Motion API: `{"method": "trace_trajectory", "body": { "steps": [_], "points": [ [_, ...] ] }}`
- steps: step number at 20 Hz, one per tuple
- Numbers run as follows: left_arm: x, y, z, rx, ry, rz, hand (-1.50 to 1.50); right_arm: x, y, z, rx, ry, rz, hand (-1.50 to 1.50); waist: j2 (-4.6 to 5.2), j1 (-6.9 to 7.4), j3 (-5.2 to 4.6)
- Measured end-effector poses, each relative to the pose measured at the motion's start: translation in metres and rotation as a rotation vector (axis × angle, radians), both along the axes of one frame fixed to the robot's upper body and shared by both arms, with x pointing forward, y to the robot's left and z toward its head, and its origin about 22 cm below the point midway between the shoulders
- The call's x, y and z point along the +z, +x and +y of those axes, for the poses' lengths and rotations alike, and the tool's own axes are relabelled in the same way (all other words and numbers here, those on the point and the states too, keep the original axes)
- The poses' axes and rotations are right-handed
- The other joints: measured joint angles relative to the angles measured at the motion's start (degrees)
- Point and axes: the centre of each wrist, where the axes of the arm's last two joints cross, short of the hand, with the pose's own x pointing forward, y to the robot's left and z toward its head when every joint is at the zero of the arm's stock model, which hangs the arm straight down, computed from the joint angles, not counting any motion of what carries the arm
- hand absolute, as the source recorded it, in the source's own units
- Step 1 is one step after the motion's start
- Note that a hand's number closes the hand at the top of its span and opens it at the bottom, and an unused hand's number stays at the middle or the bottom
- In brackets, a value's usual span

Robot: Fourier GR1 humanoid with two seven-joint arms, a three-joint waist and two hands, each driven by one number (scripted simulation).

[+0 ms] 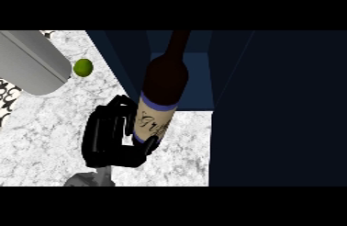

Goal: Pick up the wine, place it into the cabinet and close the cabinet

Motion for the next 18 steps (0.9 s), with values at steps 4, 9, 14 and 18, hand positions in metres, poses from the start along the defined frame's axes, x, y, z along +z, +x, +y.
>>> {"method": "trace_trajectory", "body": {
  "steps": [4, 9, 14, 18],
  "points": [
    [0.003, 0.02, -0.011, 0.023, 0.049, -0.009, 1.5, 0.001, 0.004, 0.003, -0.002, -0.006, -0.002, -1.5, 0.01, 0.0, -0.01],
    [0.0, 0.032, -0.035, 0.027, 0.126, -0.004, 1.5, -0.002, 0.003, 0.0, -0.007, 0.0, -0.005, -1.5, 0.0, -0.07, 0.0],
    [-0.009, 0.05, -0.05, 0.03, 0.18, 0.014, 1.5, 0.001, 0.003, 0.004, -0.006, -0.006, -0.01, -1.5, 0.02, -0.15, -0.02],
    [-0.019, 0.058, -0.059, 0.051, 0.185, 0.036, 1.5, 0.004, 0.001, 0.002, -0.004, -0.007, -0.008, -1.5, 0.04, -0.26, -0.02]
  ]
}}
